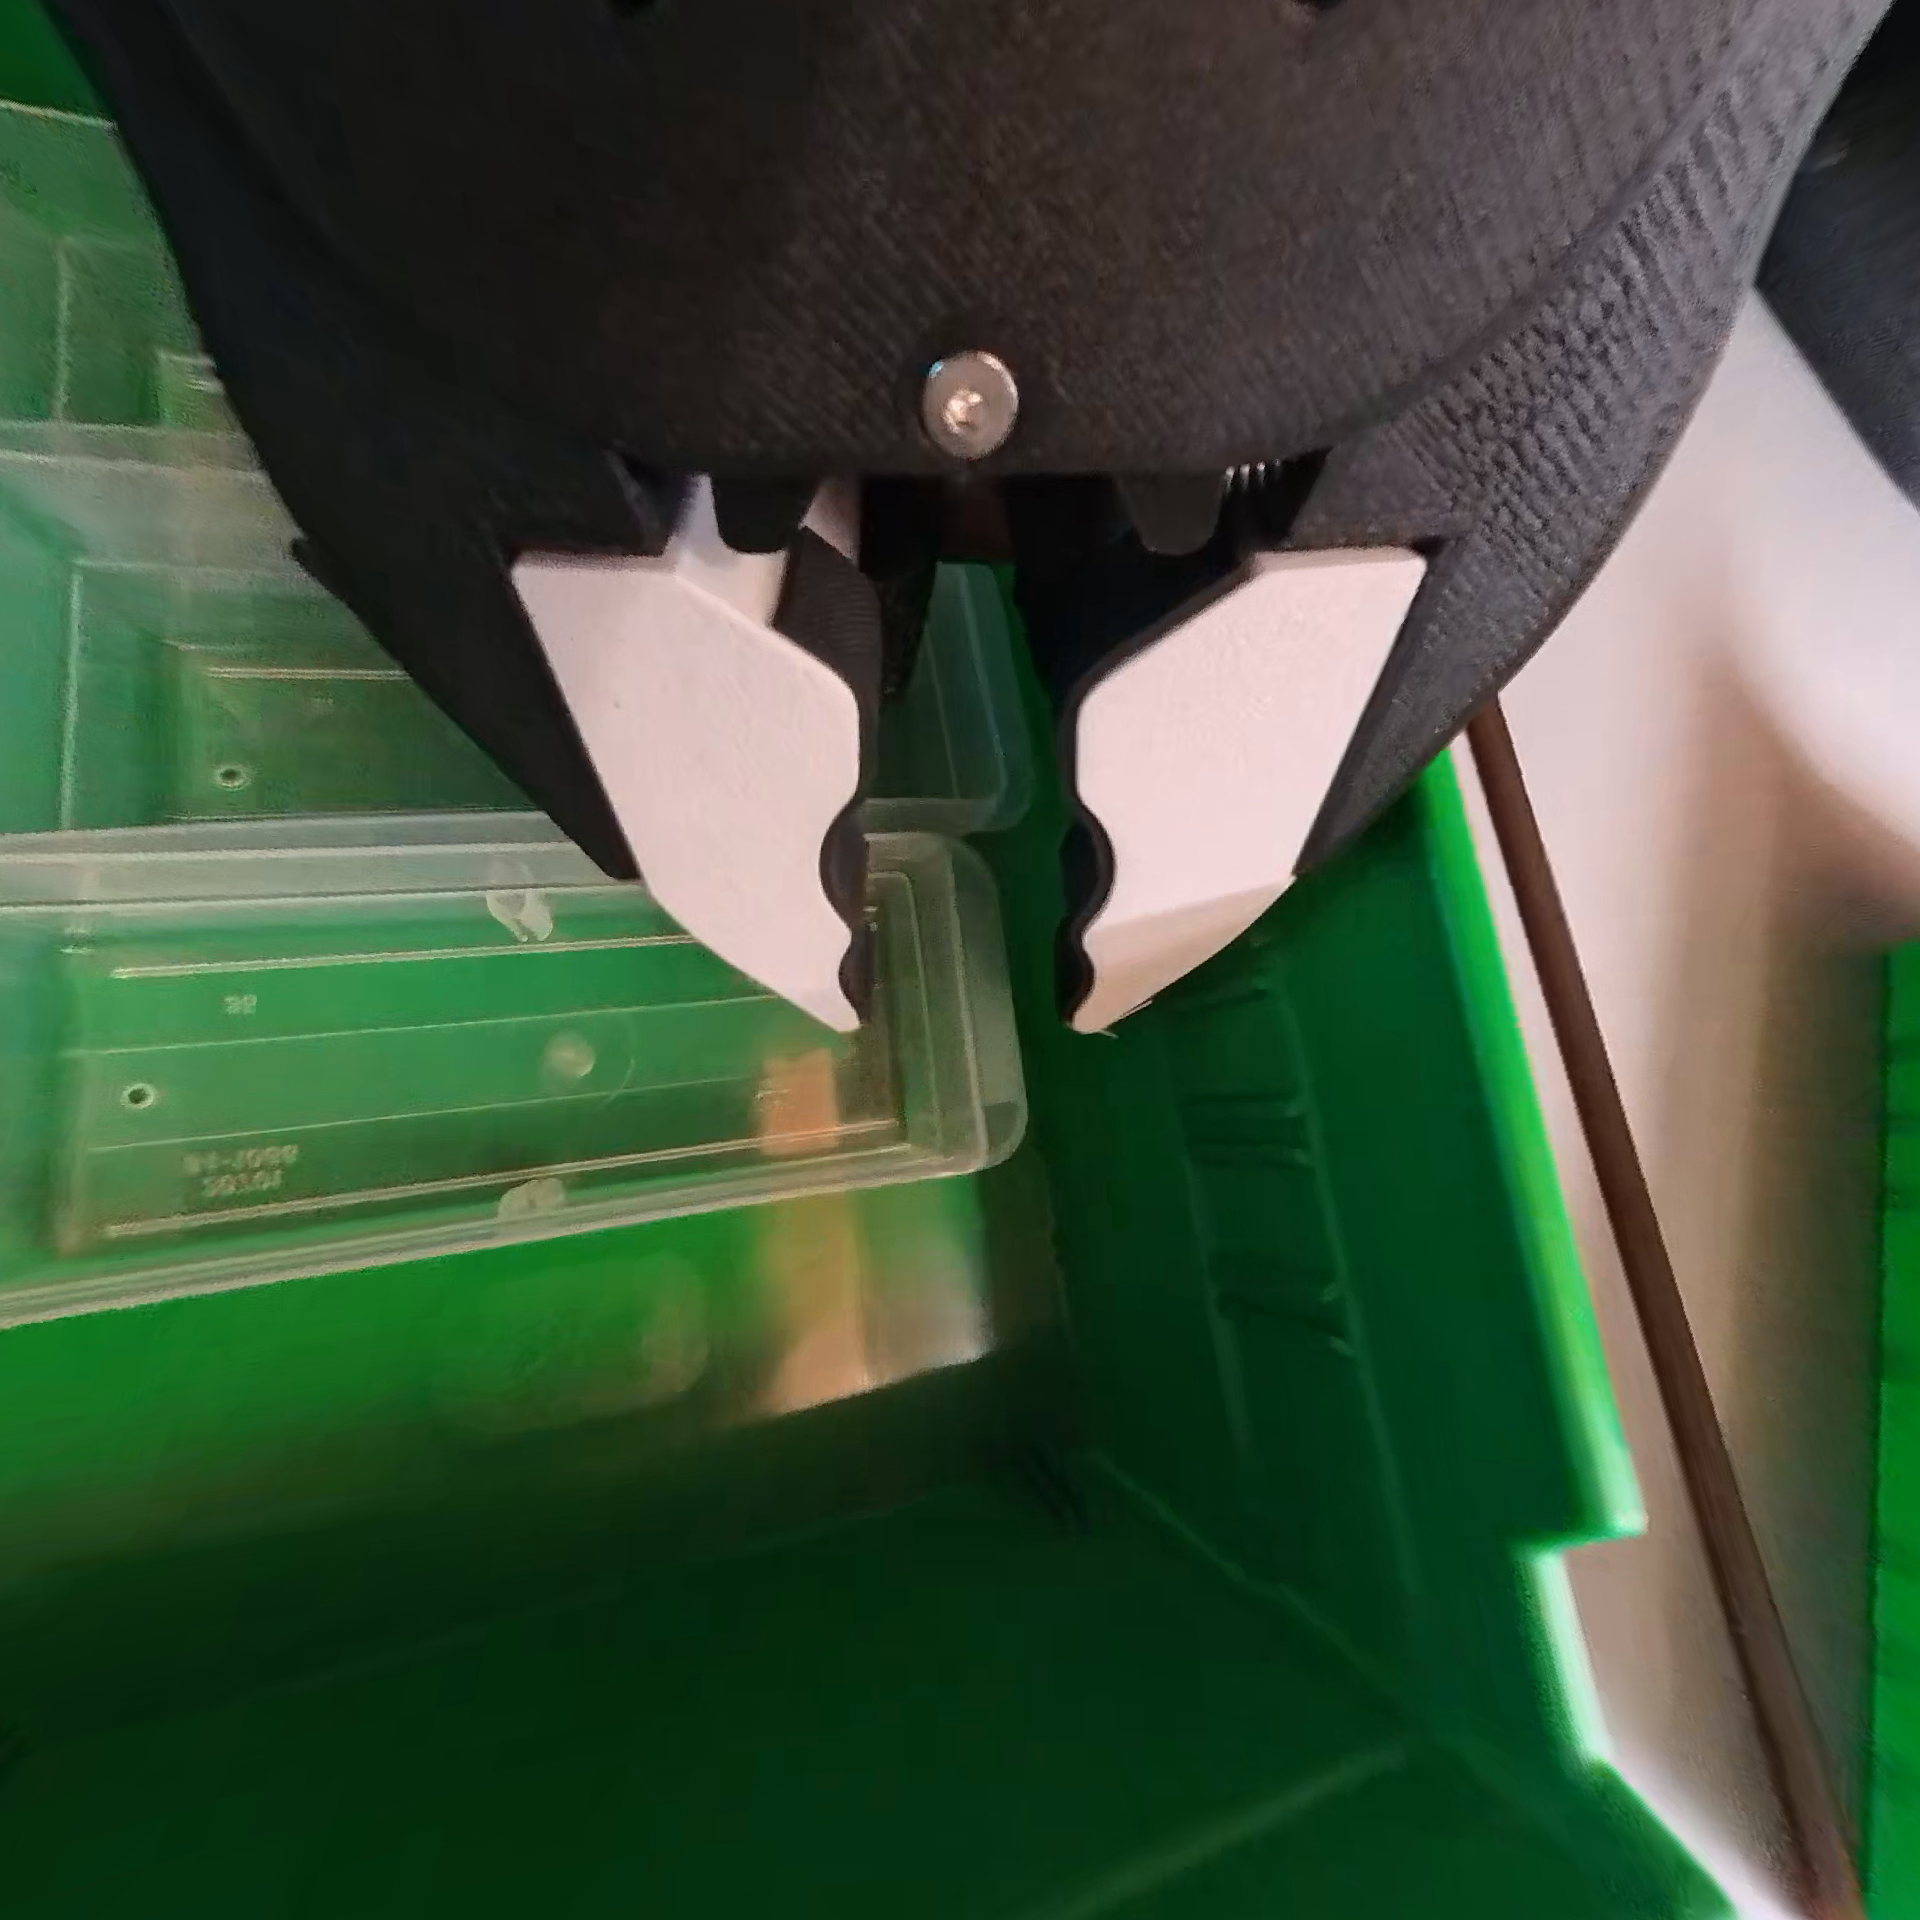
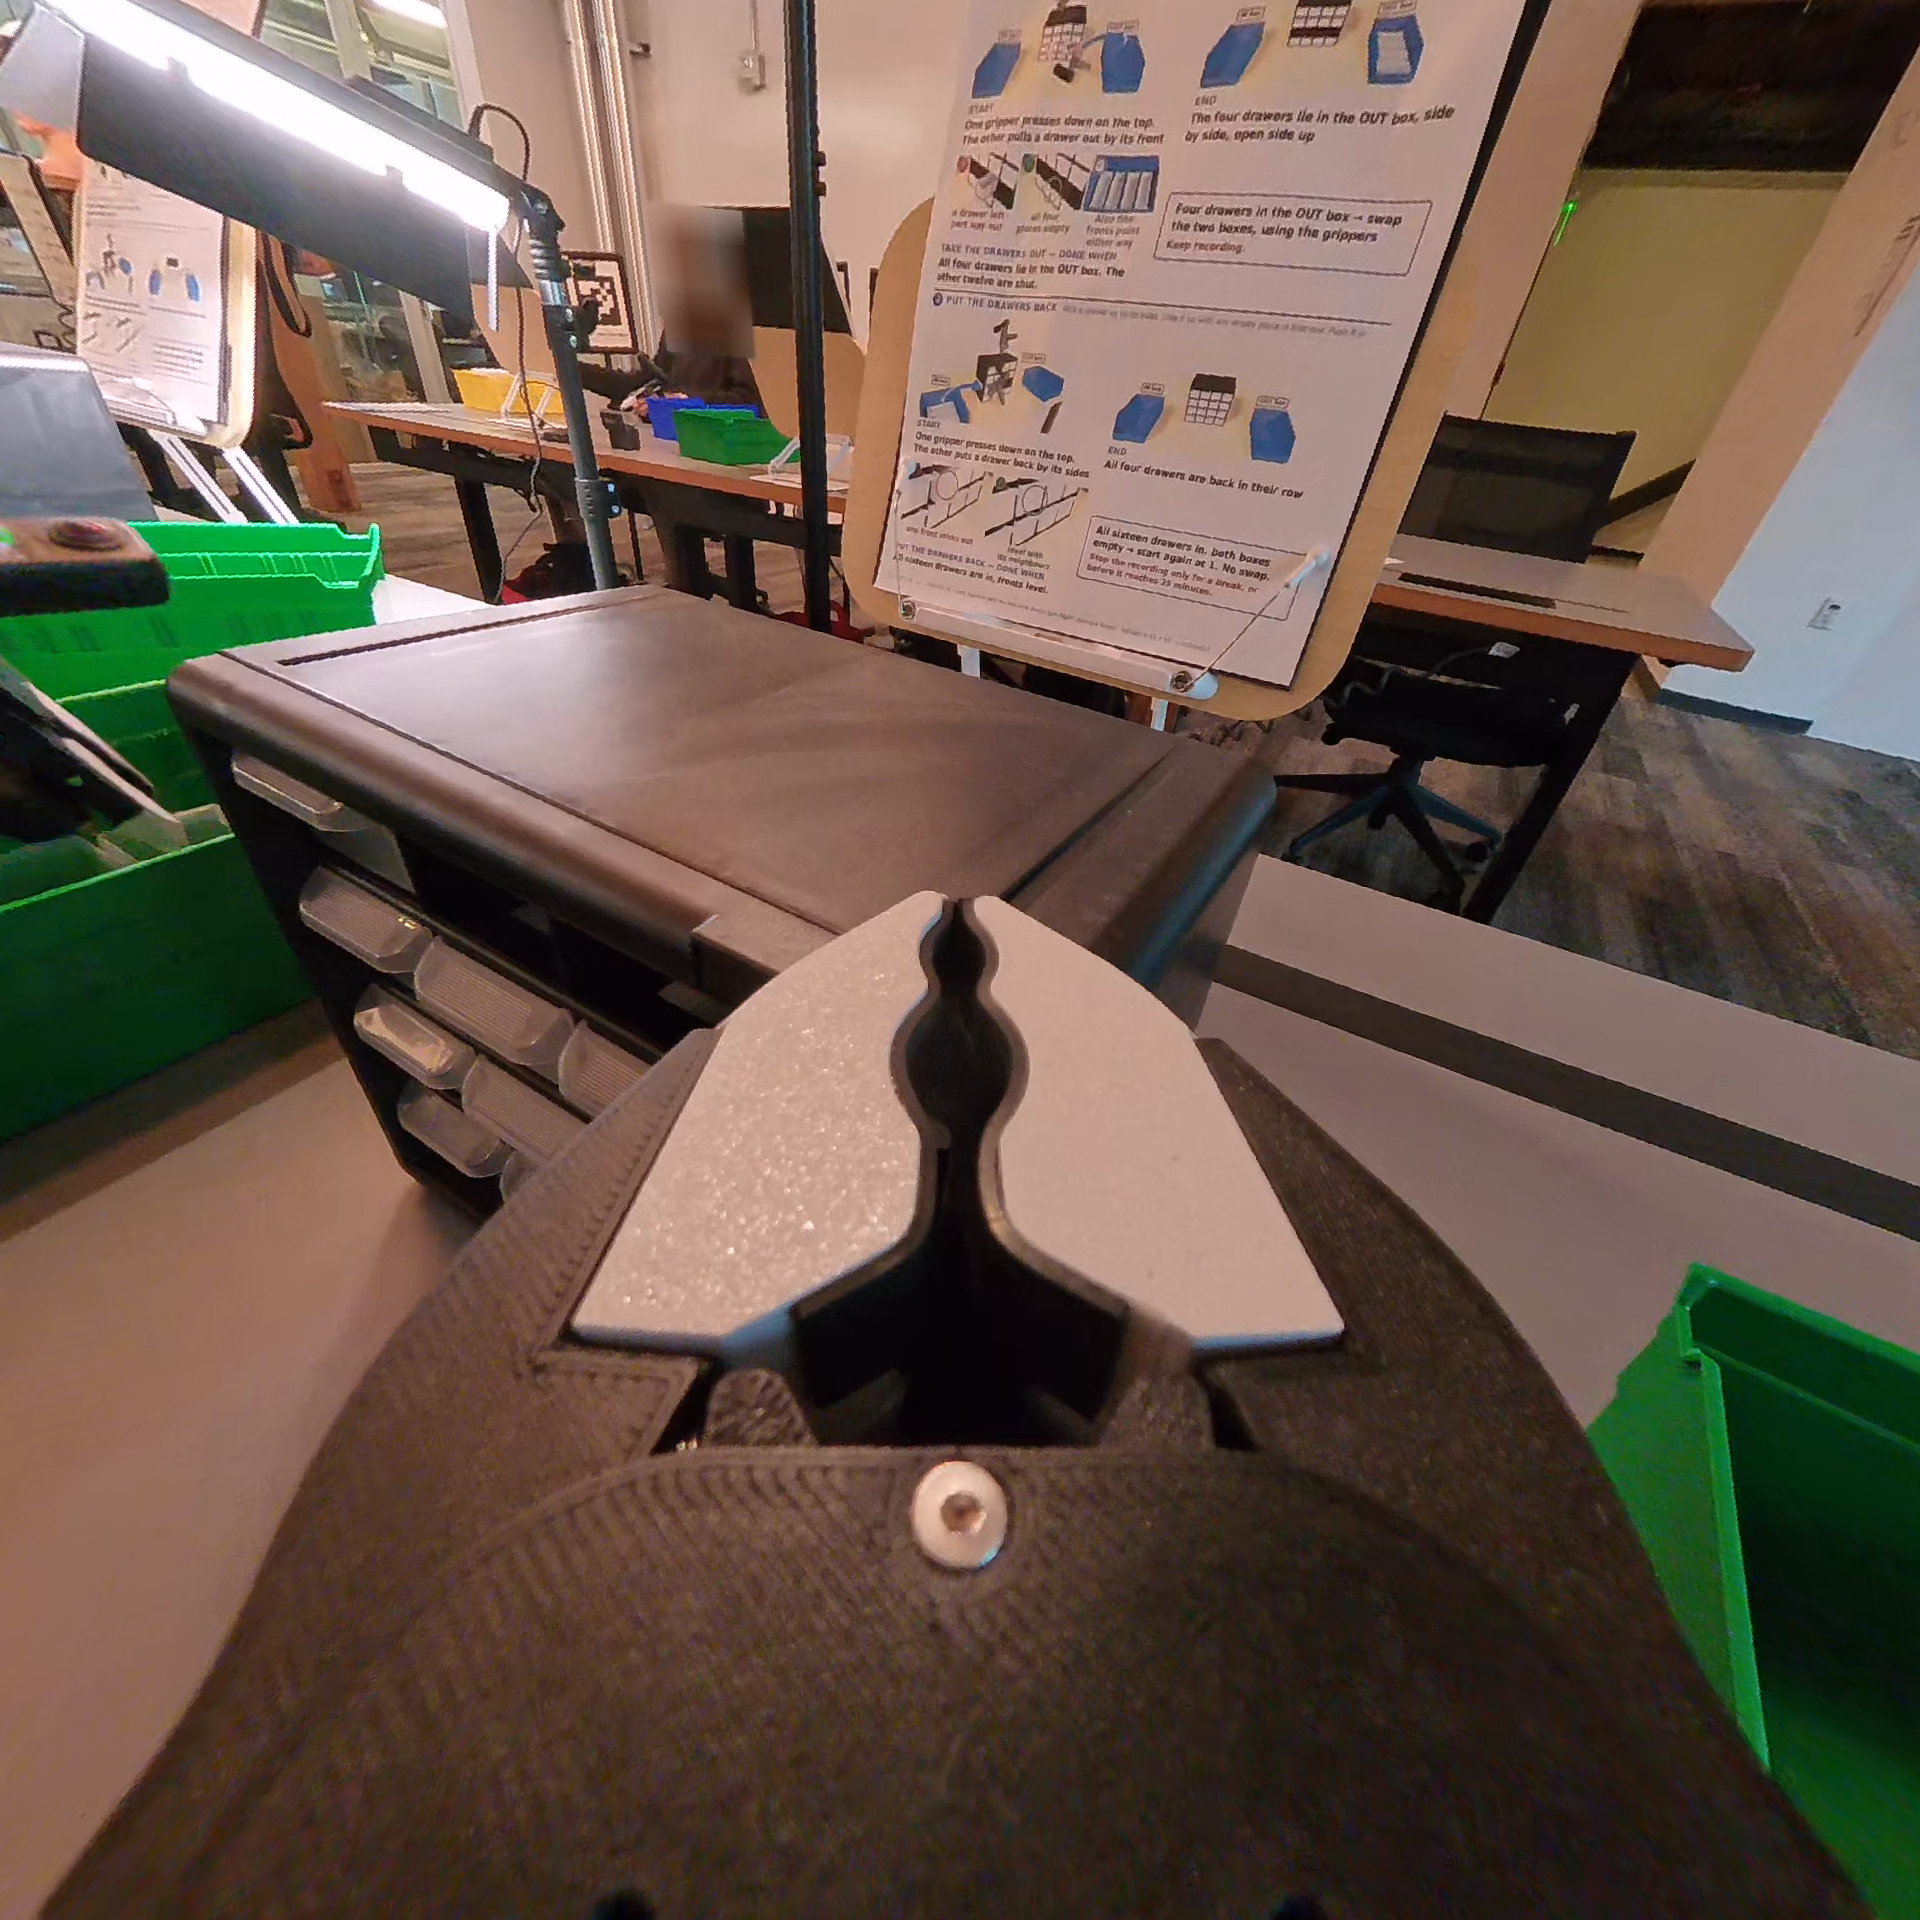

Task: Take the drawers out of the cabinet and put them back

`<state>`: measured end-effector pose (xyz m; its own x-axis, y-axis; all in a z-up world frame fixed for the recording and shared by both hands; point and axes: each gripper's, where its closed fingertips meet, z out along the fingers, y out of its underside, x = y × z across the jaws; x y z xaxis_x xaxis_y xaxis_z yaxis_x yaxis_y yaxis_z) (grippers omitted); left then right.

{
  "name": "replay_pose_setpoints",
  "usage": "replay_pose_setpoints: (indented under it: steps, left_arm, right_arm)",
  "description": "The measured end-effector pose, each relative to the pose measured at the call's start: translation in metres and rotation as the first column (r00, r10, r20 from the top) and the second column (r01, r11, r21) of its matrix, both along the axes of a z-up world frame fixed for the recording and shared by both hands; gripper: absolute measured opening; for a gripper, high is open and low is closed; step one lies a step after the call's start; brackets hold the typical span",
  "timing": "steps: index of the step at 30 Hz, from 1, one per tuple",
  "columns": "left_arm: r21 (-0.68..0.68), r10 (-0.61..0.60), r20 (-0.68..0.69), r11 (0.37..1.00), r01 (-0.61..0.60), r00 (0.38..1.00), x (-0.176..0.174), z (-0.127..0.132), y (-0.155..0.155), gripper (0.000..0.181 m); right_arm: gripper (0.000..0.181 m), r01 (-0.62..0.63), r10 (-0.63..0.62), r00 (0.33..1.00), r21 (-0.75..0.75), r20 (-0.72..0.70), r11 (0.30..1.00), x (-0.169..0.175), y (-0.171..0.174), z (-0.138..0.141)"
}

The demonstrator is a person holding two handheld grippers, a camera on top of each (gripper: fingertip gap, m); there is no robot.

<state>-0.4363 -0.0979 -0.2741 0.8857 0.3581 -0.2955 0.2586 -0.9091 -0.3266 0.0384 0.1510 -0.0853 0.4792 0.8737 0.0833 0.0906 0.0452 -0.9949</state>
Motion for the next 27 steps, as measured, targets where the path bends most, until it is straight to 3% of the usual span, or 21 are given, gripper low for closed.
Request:
replay_pose_setpoints:
  steps: [4,7,13,16,19,22,25,27]
  left_arm:
    - [-0.027,0.012,-0.01,1.0,-0.012,1.0,-0.004,-0.01,-0.002,0.02]
    - [0.066,0.005,-0.024,0.998,-0.004,1.0,-0.003,0.002,0.006,0.017]
    - [0.295,0.038,-0.114,0.956,-0.003,0.993,-0.005,0.058,0.01,0.014]
    - [0.437,0.084,-0.155,0.899,-0.008,0.984,-0.005,0.092,0.005,0.014]
    - [0.605,0.144,-0.184,0.796,-0.003,0.972,0.001,0.127,-0.004,0.014]
    - [0.78,0.118,-0.202,0.619,0.087,0.972,0.031,0.159,-0.002,0.013]
    - [0.881,0.029,-0.185,0.448,0.153,0.982,0.082,0.176,0.005,0.013]
    - [0.915,-0.055,-0.16,0.366,0.169,0.986,0.117,0.18,0.012,0.013]
  right_arm:
    - [0.001,-0.001,0.001,1.0,0.001,-0.002,1.0,0.0,0.0,0.0]
    - [0.001,-0.003,0.003,1.0,0.001,0.002,1.0,0.0,0.0,0.0]
    - [0.001,0.002,-0.002,1.0,0.001,-0.004,1.0,0.0,0.0,0.0]
    - [0.001,0.007,-0.007,1.0,0.001,-0.004,1.0,0.0,0.0,0.0]
    - [0.001,0.008,-0.008,1.0,0.008,-0.009,1.0,0.0,0.0,0.0]
    - [0.004,0.003,-0.001,0.999,0.028,-0.044,1.0,0.0,-0.001,0.001]
    - [0.043,-0.052,0.056,0.993,0.046,-0.099,0.998,0.0,-0.008,0.003]
    - [0.072,-0.114,0.122,0.984,0.068,-0.127,0.991,-0.002,-0.022,0.004]
